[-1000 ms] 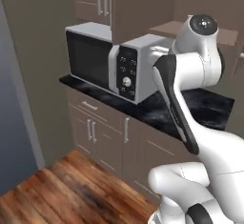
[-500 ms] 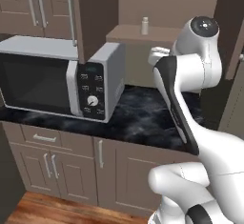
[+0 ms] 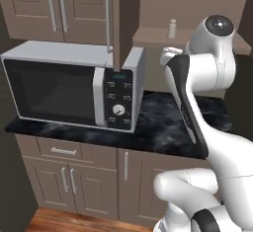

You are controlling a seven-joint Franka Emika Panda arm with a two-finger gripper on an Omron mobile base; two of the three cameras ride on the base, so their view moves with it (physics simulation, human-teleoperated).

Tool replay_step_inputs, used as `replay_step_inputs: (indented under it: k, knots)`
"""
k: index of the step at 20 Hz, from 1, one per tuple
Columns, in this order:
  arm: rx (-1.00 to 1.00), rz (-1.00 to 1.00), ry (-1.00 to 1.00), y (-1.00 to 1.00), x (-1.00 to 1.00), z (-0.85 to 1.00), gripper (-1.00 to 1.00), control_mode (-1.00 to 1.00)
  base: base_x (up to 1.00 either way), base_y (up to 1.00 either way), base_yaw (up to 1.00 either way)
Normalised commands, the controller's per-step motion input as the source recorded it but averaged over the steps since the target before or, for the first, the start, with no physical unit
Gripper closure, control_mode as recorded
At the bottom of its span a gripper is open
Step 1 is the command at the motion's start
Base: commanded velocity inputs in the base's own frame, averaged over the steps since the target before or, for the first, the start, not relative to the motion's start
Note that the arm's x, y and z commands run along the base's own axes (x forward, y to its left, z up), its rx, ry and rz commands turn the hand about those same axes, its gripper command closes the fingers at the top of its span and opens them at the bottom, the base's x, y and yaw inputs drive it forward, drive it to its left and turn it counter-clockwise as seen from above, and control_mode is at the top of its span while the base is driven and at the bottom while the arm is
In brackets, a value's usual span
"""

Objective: Move the shaker and ketchup from the cabinet to the dining counter.

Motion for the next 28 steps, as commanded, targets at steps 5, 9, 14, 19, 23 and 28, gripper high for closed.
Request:
replay_step_inputs:
  k: [5, 9, 14, 19, 23, 28]
  knots:
    - [0.0, 0.0, 0.0, 0.0, 0.0, 0.0, -1.0, 1.0, 0.29, 0.02, -0.02]
    - [0.0, 0.0, 0.0, 0.0, 0.0, 0.0, -1.0, 1.0, 0.18, -0.15, -0.07]
    - [0.0, 0.0, 0.0, 0.0, 0.0, 0.0, -1.0, 1.0, 0.11, -0.05, -0.19]
    - [0.0, 0.0, 0.0, 0.0, 0.0, 0.0, -1.0, 1.0, 0.07, 0.0, -0.3]
    - [0.0, 0.0, 0.0, 0.0, 0.0, 0.0, -1.0, 1.0, 0.12, 0.0, -0.35]
    - [0.0, 0.0, 0.0, 0.0, 0.0, 0.0, -1.0, 1.0, 0.18, 0.0, -0.35]
